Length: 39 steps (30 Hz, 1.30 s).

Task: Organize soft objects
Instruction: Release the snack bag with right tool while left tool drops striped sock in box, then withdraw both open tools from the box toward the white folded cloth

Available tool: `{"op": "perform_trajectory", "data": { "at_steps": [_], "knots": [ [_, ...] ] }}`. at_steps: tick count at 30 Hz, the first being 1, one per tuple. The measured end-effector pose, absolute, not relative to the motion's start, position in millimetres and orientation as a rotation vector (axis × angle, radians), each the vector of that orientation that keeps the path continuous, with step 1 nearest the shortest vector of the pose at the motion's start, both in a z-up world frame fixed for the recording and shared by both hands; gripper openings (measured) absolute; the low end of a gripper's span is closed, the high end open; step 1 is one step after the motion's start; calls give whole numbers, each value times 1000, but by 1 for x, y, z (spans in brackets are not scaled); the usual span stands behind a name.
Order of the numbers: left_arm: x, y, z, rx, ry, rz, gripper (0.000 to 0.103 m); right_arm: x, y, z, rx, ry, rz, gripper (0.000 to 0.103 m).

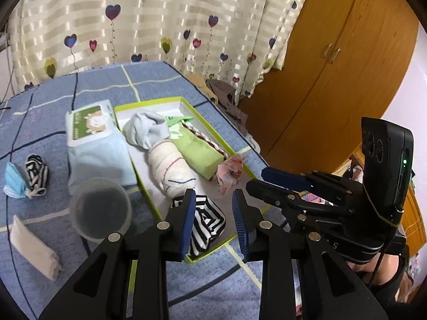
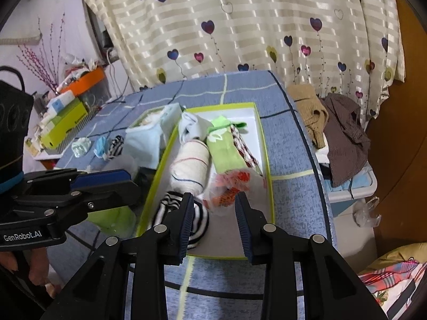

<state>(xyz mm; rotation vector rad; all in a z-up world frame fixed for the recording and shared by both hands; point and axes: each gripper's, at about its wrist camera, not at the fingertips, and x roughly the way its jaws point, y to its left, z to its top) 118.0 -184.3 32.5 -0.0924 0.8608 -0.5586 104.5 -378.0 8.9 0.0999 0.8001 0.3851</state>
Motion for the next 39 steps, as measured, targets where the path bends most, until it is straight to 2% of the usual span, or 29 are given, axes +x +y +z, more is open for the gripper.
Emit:
{"op": "perform_trajectory", "data": {
  "at_steps": [14, 39],
  "knots": [
    [83, -150, 50, -120, 792, -517, 30, 72, -351, 40, 86, 749, 401, 39],
    [63, -102, 50, -165, 763, -456, 30, 57, -319, 52, 58, 738, 437, 41]
  ]
}}
